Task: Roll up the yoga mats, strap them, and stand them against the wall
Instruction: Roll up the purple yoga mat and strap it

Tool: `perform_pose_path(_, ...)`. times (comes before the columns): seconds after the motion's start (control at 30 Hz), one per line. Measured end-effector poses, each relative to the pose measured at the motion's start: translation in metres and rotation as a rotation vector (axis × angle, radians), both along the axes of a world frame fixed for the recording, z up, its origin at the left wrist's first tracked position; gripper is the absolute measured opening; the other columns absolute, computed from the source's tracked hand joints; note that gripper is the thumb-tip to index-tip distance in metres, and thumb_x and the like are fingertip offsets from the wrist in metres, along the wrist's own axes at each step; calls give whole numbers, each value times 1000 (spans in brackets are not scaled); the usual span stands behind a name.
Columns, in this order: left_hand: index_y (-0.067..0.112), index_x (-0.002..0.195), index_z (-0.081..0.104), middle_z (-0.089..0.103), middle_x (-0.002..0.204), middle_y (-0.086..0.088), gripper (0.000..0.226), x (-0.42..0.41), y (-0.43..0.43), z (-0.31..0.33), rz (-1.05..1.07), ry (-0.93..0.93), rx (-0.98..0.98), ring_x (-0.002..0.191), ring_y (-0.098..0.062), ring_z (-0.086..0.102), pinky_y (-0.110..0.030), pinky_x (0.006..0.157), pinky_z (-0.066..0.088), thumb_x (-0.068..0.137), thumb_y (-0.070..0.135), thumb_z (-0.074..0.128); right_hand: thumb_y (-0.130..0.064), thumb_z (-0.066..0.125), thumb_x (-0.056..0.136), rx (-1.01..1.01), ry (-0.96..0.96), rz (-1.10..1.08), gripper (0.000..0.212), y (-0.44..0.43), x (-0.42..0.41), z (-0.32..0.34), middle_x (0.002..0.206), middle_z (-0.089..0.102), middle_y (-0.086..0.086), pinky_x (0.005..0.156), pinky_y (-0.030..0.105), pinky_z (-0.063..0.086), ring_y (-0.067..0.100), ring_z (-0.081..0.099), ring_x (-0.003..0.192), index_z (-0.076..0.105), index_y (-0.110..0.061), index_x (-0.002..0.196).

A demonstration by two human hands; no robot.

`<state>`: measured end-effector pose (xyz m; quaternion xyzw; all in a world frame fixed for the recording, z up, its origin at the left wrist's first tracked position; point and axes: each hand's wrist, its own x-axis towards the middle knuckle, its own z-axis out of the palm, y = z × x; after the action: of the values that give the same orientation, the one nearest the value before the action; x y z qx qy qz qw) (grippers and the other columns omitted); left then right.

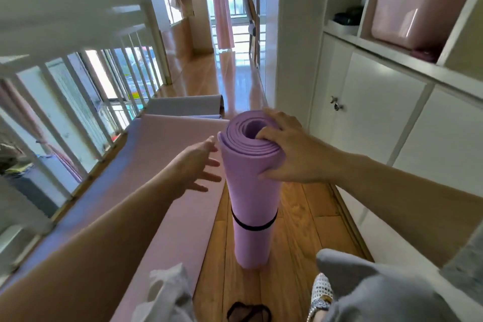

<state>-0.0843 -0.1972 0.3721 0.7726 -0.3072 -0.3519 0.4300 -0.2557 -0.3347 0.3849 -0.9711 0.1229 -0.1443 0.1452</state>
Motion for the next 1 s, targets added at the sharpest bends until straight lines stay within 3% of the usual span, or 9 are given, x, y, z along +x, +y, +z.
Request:
perform_pose_path(0.07,24,132,45,53,120,-7,76,-19,8,26,-74,87,59,109,-34,60,-49,87,51,76,74,33,-46,78,72,50,58,-3,61,10,-7,3,155,4,-6,117,47,12,23,1,144,51,-36,126)
perform_pose_path(0.13,26,136,41,50,124,-7,86,-43,13,35,-127,64,115,110,-37,58,-50,88,52,69,79,38,-45,78,71,102,107,-30,60,24,-15,7,148,14,-4,117,49,20,28,13,140,51,-39,123)
perform_pose_path(0.23,26,138,37,50,129,-6,76,-71,15,31,-71,81,109,99,-32,57,-42,74,56,77,67,59,-36,78,75,152,128,-107,65,43,-29,9,139,31,3,110,34,35,21,37,126,47,-30,131)
perform_pose_path(0.37,19,121,52,57,120,-8,39,-88,21,25,-6,211,-59,104,-30,60,-40,69,59,88,35,64,-36,78,74,102,36,-135,61,57,-42,0,155,6,7,112,32,31,30,25,140,52,-26,128)
perform_pose_path(0.43,18,112,55,59,111,-9,25,-91,23,28,28,222,-123,102,-29,60,-39,68,59,88,25,62,-35,79,73,102,-12,-115,57,57,-45,0,156,3,5,111,27,30,30,27,139,56,-25,125)
perform_pose_path(0.57,16,119,53,62,109,-10,34,-87,13,40,61,196,-216,98,-29,63,-39,66,60,86,22,61,-33,78,73,22,-116,-89,50,47,-42,14,156,6,4,103,19,31,29,37,133,60,-23,119)
perform_pose_path(0.7,20,116,54,63,109,-9,32,-74,-24,54,88,184,-342,99,-28,64,-41,71,60,85,20,61,-39,78,74,-66,-171,-114,49,11,-29,33,159,0,1,108,40,38,34,38,132,61,-26,118)
perform_pose_path(0.77,22,120,52,62,112,-9,38,-66,-50,59,96,200,-394,100,-28,63,-40,72,60,83,20,63,-40,77,75,-118,-203,-124,48,-14,-22,40,160,-1,1,107,44,40,35,35,134,62,-26,118)
perform_pose_path(1.0,22,123,50,61,111,-8,42,-18,-168,47,30,189,-554,98,-21,63,-33,70,59,85,13,62,-34,80,75,-289,-261,-171,51,-125,22,33,161,5,4,100,37,46,33,35,135,60,-22,121)
